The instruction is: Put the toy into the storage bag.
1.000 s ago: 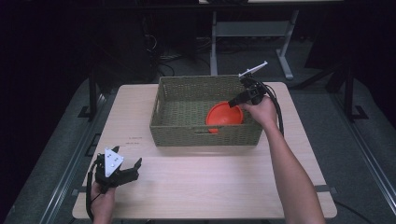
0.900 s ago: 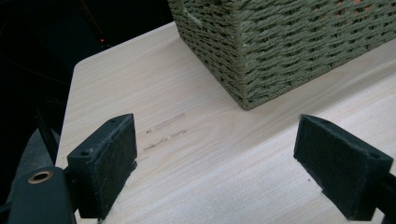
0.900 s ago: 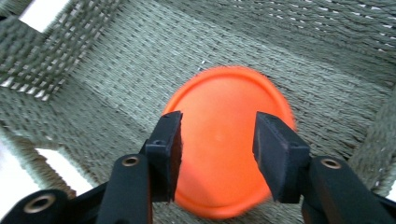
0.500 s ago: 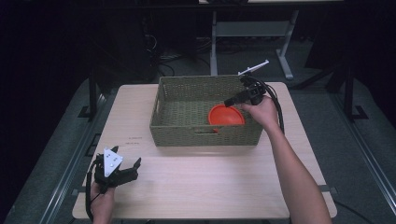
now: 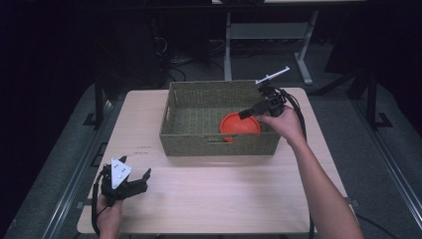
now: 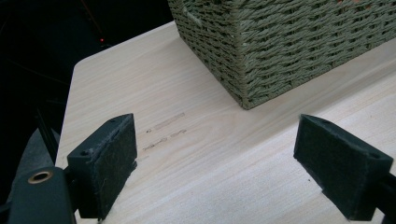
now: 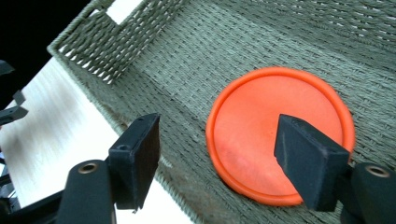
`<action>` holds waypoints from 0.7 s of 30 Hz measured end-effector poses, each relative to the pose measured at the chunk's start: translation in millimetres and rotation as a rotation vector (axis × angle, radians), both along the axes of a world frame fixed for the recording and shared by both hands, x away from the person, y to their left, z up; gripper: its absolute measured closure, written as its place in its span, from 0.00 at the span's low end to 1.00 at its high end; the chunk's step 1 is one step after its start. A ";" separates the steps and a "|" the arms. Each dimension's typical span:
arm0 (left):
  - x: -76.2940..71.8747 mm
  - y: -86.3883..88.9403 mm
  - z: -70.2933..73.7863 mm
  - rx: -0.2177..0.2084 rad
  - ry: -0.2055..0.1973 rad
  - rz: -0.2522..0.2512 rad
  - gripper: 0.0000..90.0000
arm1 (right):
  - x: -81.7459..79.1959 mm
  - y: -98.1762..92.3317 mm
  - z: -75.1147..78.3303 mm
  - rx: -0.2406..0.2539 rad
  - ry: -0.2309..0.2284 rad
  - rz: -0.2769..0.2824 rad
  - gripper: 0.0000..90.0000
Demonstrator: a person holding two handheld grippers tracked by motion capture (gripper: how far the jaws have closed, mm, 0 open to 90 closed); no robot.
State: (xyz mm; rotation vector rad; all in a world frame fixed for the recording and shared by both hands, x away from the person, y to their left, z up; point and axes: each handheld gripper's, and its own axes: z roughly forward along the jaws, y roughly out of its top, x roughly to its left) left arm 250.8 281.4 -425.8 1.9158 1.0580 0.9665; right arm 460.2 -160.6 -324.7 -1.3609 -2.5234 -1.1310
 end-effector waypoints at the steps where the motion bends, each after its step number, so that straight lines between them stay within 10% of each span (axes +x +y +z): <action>1: 0.1 -0.1 -0.1 0.000 -0.001 0.000 0.14 | -1.4 -1.2 0.4 0.008 -0.003 0.004 0.34; 21: 0.3 -1.9 -0.4 0.003 0.006 -0.003 0.14 | -45.0 -13.4 10.4 0.057 -0.055 0.091 0.29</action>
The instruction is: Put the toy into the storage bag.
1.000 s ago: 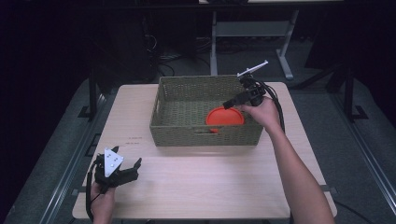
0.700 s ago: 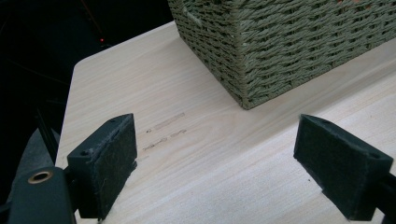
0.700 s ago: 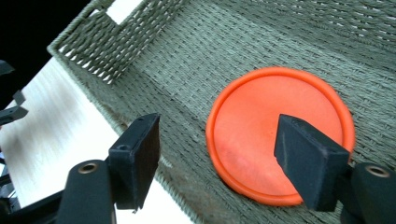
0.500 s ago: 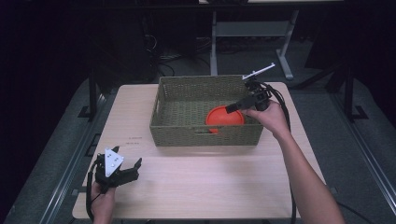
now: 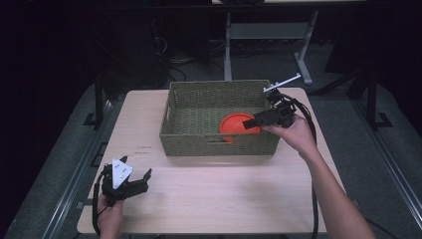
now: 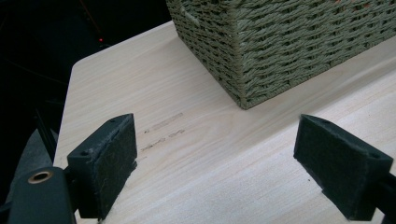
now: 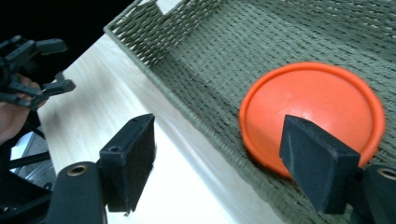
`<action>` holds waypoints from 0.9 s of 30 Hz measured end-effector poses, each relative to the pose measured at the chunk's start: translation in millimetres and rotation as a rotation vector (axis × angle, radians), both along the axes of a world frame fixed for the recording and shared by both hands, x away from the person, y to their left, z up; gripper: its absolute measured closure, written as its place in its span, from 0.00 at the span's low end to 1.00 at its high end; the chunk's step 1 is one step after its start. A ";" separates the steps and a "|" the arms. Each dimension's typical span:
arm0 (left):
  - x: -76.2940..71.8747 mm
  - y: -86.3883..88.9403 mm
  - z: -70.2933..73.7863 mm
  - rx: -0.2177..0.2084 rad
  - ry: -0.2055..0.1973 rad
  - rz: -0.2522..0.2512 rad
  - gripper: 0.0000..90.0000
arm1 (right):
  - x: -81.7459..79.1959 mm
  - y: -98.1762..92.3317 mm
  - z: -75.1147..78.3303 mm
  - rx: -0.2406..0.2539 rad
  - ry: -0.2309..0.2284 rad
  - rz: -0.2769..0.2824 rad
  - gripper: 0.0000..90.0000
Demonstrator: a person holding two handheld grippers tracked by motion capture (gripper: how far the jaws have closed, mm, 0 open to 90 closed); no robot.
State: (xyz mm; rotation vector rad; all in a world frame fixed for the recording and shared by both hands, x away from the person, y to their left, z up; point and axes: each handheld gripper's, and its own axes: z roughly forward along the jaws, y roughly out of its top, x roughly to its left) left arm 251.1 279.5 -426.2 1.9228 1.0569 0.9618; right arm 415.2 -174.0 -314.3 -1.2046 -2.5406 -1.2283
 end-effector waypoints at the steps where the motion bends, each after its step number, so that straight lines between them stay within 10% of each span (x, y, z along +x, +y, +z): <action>1: 0.1 -0.2 -0.1 -0.002 0.000 0.000 0.14 | -2.2 -1.0 -0.1 0.004 0.002 0.003 0.29; 27: 0.7 3.0 -0.3 -0.005 0.001 0.010 0.14 | -46.4 -20.4 -7.5 0.017 -0.054 0.025 0.22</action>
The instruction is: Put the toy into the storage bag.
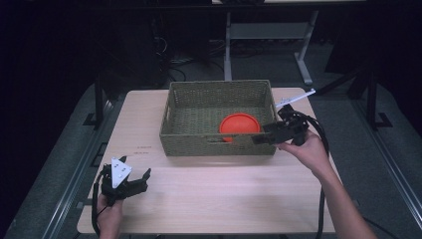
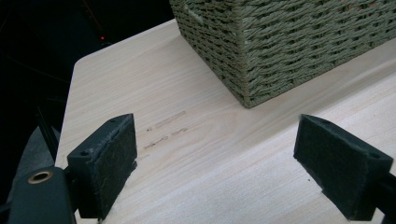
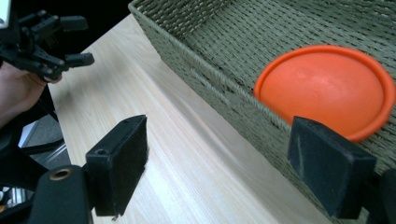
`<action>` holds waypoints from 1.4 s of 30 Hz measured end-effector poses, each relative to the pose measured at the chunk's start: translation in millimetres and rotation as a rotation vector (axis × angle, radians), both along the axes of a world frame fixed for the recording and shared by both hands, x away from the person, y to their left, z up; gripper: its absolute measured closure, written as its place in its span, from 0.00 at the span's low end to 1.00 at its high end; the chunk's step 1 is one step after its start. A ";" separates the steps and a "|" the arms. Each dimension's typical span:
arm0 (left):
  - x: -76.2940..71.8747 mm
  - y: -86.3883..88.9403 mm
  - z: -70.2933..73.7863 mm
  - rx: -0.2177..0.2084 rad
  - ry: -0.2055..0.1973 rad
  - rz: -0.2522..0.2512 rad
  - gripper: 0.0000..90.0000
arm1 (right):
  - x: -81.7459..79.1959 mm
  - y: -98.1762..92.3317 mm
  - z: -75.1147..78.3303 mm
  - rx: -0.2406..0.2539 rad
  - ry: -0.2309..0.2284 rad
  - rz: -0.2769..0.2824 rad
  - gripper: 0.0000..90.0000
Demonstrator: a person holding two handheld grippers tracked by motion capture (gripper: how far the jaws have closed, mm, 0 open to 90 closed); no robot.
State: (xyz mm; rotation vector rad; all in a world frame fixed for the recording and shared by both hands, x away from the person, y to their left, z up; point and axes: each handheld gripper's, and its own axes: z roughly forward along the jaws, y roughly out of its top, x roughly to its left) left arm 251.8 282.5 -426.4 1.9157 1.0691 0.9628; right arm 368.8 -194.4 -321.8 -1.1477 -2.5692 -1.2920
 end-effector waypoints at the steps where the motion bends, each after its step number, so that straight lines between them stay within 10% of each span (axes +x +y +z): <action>1: -0.1 0.0 0.1 -0.001 0.000 0.001 0.14 | -1.0 -1.4 -1.6 0.002 0.000 0.000 0.22; 42: -0.1 -2.0 -0.9 0.006 0.002 -0.002 0.14 | -38.5 -36.6 -64.8 0.037 0.082 -0.033 0.21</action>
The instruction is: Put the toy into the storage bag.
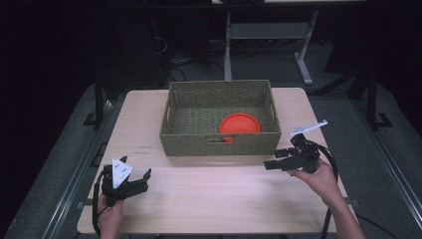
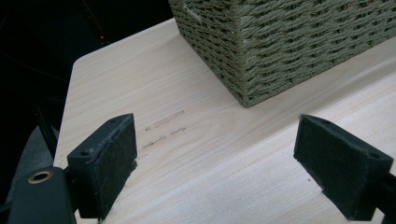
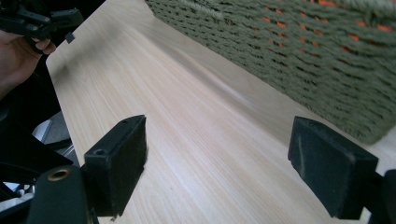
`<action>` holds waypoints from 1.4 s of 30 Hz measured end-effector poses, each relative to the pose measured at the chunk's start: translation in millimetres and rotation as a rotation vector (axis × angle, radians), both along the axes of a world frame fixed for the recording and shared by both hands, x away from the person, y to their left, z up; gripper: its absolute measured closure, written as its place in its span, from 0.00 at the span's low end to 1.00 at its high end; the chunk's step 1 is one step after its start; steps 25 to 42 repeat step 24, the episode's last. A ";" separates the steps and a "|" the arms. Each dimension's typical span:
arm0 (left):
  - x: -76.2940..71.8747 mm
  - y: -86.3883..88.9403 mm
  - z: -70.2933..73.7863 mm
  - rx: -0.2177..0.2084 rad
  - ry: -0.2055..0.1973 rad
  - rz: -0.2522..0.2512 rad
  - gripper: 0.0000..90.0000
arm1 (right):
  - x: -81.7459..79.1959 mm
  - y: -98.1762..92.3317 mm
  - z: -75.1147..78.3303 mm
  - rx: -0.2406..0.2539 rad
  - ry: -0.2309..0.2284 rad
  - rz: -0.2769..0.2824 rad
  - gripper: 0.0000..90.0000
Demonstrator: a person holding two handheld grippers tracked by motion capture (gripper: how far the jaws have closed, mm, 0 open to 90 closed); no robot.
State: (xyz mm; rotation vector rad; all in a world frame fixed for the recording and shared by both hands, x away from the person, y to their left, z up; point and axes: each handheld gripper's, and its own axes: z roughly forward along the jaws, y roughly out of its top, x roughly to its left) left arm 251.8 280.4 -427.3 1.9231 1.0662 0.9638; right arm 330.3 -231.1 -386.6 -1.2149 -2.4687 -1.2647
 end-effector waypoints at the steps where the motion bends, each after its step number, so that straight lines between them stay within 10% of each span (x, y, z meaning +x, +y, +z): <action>1: 0.1 -0.1 -0.1 -0.002 -0.001 0.000 0.14 | -1.0 -1.8 -0.9 -0.003 0.005 -0.001 0.21; 17: 0.1 -1.1 -0.5 0.002 0.001 -0.004 0.14 | -21.0 -21.3 -23.1 -0.013 0.010 -0.041 0.21; 24: 0.9 -1.6 -0.7 -0.001 -0.001 -0.007 0.14 | -58.9 -28.6 -39.4 0.049 -0.098 -0.046 0.21; 42: 0.9 -1.6 -0.7 -0.001 -0.001 -0.007 0.14 | -58.9 -28.6 -39.4 0.049 -0.098 -0.046 0.21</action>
